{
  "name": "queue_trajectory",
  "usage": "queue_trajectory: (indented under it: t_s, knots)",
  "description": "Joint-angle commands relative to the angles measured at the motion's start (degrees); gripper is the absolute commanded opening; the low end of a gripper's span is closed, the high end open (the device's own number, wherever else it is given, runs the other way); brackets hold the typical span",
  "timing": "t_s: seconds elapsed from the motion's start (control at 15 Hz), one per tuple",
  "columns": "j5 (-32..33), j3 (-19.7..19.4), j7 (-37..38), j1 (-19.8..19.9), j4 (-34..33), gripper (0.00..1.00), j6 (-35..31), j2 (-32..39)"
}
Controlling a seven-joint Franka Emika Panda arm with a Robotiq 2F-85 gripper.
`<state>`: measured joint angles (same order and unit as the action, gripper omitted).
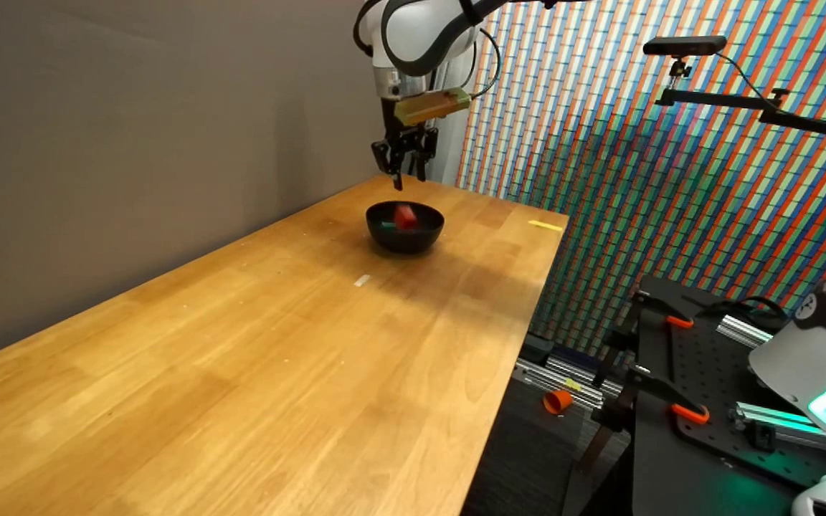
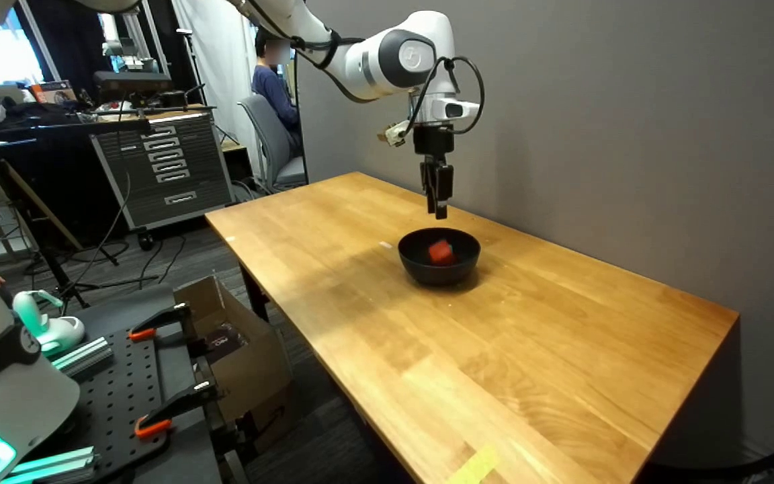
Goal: Put the blocks in the bowl
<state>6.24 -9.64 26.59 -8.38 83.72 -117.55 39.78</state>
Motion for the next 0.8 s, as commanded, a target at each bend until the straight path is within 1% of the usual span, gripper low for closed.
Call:
queue_trajectory:
  t_s: [0.0,0.07,0.27,0.4,0.47,0.67,0.73]
  knots:
    - [0.42,1.28,-2.2,1.79,4.2,0.94,0.22,-2.19]
    - [-0.84,2.4,-4.76,2.89,6.29,0.99,0.32,-3.41]
    - [-4.57,5.69,-14.14,6.65,13.79,1.0,0.12,-7.56]
    - [-7.2,7.06,-20.89,9.69,20.75,1.0,0.55,-12.56]
    - [-8.57,7.57,-24.23,11.12,23.25,1.0,1.65,-14.68]
    - [-11.59,8.06,-34.44,14.93,29.09,1.0,8.29,-21.14]
    - [-9.27,6.99,-28.52,12.46,22.48,1.0,6.03,-14.04]
